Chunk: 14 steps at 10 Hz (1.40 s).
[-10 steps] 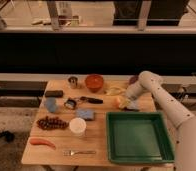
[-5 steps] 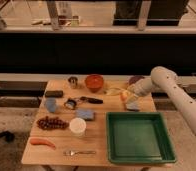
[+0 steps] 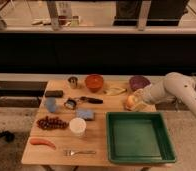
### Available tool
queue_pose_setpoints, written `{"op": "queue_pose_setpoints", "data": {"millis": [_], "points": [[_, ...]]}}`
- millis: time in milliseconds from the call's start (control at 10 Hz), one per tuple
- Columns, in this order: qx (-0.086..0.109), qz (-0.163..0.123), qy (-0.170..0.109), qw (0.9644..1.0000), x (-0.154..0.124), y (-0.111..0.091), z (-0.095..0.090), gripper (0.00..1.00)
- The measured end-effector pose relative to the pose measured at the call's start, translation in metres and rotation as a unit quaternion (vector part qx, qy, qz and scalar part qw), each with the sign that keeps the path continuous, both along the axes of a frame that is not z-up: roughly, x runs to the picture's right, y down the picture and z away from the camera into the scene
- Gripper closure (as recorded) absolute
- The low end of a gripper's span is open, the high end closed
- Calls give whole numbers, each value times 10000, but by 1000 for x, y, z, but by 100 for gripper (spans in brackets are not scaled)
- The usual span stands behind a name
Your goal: Place apple in tray
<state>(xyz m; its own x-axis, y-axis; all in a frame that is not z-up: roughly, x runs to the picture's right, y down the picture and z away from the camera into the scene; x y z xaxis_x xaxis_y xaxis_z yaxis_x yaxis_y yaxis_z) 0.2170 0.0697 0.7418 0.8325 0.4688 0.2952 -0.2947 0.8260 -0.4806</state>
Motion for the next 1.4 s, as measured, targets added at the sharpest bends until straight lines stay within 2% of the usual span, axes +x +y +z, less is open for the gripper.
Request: {"op": "queue_pose_setpoints", "data": {"millis": [300,400,600,800,900,1100,1200,1400], "points": [[67,-71,74,9999,3,27,-49,95],[96,-91,117,9998,5,34,-59,92],[195,-319,134,9992,-2,43,-75,71],[183,-444,111,9988,-8,49,-79,52],[165,-522,48,9985,-17,49,-78,39],[102,-569,-2,9983,-26,54,-76,24],[49,-582,-27,9983,-31,57,-73,20],[-18,-593,-39,9982,-35,60,-68,20]]}}
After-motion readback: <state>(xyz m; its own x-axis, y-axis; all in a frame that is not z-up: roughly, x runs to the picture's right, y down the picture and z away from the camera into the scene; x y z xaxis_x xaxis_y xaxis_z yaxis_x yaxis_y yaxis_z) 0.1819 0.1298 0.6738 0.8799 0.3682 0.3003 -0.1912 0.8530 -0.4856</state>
